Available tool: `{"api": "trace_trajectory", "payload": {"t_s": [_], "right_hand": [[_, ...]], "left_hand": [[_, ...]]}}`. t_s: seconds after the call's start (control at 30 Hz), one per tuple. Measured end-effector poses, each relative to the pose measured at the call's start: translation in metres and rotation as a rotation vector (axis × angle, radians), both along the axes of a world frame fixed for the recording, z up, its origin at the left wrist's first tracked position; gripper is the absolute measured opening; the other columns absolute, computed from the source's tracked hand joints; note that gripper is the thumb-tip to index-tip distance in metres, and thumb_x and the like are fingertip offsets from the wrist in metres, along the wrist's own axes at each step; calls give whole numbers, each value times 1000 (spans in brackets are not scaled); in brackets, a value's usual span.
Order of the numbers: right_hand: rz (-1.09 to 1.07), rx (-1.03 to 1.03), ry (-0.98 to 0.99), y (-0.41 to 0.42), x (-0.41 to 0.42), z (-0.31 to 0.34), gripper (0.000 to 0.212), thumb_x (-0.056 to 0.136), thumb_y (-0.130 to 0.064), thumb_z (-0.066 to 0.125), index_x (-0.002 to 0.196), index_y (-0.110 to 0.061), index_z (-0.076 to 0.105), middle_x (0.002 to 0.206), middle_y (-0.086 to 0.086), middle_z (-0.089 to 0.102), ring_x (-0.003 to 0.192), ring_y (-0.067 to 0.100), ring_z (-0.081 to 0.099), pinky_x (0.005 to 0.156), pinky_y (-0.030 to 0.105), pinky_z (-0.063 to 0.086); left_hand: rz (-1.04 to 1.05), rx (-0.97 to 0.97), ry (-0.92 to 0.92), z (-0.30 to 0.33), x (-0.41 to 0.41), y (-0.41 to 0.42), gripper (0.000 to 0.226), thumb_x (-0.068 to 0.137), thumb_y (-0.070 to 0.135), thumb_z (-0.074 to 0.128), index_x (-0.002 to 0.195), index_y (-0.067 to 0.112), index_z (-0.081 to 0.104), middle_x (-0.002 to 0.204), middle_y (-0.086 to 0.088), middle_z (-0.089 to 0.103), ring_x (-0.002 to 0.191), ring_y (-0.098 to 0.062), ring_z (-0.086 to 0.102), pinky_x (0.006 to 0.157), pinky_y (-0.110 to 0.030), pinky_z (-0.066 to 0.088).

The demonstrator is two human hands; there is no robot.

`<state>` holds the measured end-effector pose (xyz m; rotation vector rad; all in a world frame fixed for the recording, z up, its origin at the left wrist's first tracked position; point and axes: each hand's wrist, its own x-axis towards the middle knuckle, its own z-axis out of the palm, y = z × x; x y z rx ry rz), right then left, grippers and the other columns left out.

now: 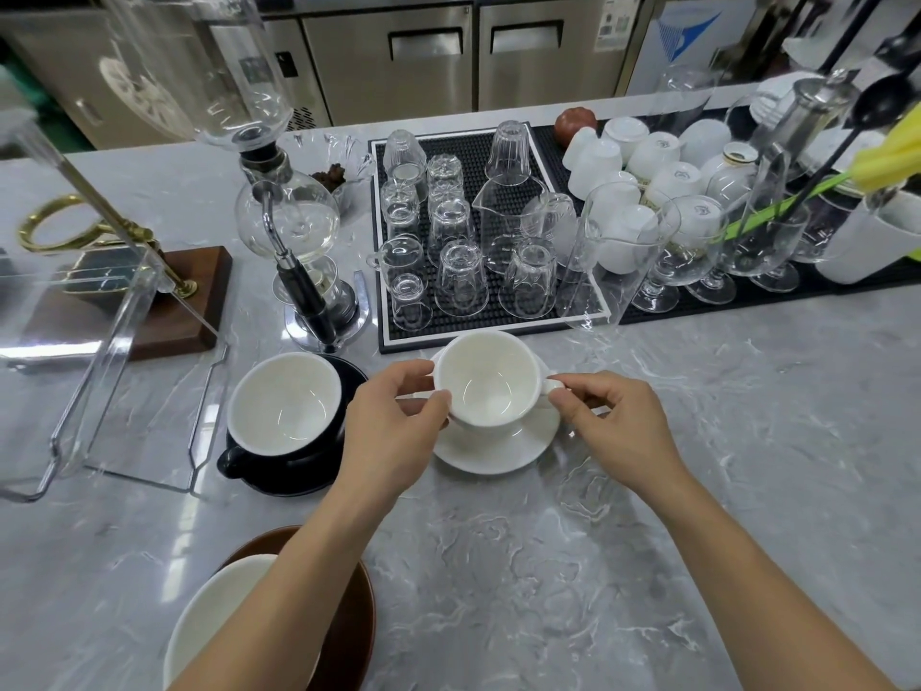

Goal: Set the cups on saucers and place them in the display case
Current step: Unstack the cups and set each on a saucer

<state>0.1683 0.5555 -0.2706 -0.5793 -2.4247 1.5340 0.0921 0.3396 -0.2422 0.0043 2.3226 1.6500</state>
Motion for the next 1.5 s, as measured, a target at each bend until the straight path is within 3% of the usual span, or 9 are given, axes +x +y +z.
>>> {"api": "trace_trajectory", "payload": {"t_s": [0.3, 0.5, 0.73, 0.93, 1.1, 1.23, 1.37, 1.43, 1.5], "right_hand": [[-22, -91, 11, 2, 0, -3, 16, 83, -23, 77, 97, -28, 79, 85, -4, 75, 71, 9, 63, 76, 33, 56], [-15, -125, -17, 2, 0, -2, 17, 83, -23, 77, 99, -26, 79, 84, 0, 77, 63, -3, 58, 71, 24, 50], [-88, -163, -35, 3, 0, 4, 23, 79, -31, 80, 101, -26, 75, 85, 5, 73, 71, 16, 65, 77, 39, 58], [-121, -182, -110, 1, -6, 4, 58, 69, -60, 74, 115, -26, 66, 102, 1, 69, 82, 21, 71, 77, 48, 61], [-102, -202, -172, -4, -14, 2, 63, 78, -51, 74, 128, -16, 59, 109, 2, 64, 81, 21, 70, 66, 36, 62], [-93, -202, -228, -7, -19, 6, 85, 66, -68, 73, 130, -15, 58, 107, -1, 65, 87, 26, 71, 80, 46, 61], [-89, -252, -251, -3, -22, 5, 100, 51, -78, 75, 126, -14, 62, 105, 1, 70, 93, 26, 71, 84, 50, 59], [-66, -323, -265, -2, -24, 5, 92, 51, -74, 79, 117, -11, 68, 101, 5, 74, 91, 24, 72, 81, 50, 60], [-33, -390, -269, -2, -25, 7, 56, 67, -55, 81, 99, -10, 74, 88, 10, 76, 75, 20, 72, 75, 47, 62]], "left_hand": [[34, -10, 26, 0, 2, -1, 30, 86, 16, 75, 116, 17, 69, 101, 6, 71, 64, -2, 70, 81, -48, 63], [75, 8, 11, -2, 6, -1, 33, 86, 19, 76, 117, 20, 66, 104, 6, 68, 61, -5, 69, 80, -52, 62], [130, 62, -29, -4, 7, -9, 30, 87, 27, 77, 113, 18, 66, 103, -2, 70, 73, -17, 70, 81, -48, 63], [114, -15, -88, -16, 23, -18, 45, 73, 56, 71, 106, 25, 66, 103, 5, 71, 89, -22, 73, 87, -50, 61], [125, 44, -236, -26, 24, -14, 44, 86, 49, 73, 113, 15, 63, 105, -8, 69, 75, -15, 71, 80, -45, 65], [102, 95, -281, -23, 15, -9, 46, 83, 53, 74, 106, 15, 64, 109, -12, 69, 95, -22, 73, 76, -37, 65], [93, 109, -316, -21, 6, -9, 61, 69, 62, 77, 104, 14, 65, 104, -11, 71, 93, -23, 74, 77, -42, 66], [74, 103, -327, -19, 1, -8, 51, 79, 55, 77, 104, 12, 68, 98, -10, 71, 89, -21, 74, 76, -40, 66], [55, 103, -339, -16, -1, -7, 44, 84, 49, 75, 104, 10, 70, 95, -10, 74, 88, -21, 76, 72, -36, 66]]}}
